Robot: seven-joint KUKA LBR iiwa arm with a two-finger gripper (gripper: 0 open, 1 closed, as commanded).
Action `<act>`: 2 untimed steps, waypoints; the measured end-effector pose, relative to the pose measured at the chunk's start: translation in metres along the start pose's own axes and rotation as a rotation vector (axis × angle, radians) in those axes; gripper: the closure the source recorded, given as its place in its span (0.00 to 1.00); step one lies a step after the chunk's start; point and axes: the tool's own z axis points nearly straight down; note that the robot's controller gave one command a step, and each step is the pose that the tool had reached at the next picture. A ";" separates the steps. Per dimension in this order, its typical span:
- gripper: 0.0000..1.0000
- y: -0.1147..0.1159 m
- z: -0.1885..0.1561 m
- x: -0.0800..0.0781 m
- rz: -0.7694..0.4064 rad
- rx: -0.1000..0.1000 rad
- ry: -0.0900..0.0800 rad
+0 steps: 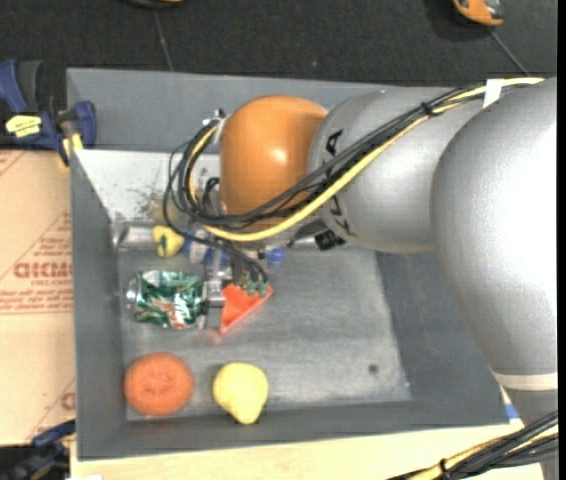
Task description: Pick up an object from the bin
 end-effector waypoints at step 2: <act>0.00 -0.061 0.024 0.062 0.159 -0.001 0.003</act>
Offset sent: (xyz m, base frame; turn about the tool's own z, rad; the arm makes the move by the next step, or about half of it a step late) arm -0.0621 -0.0583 -0.0241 0.1559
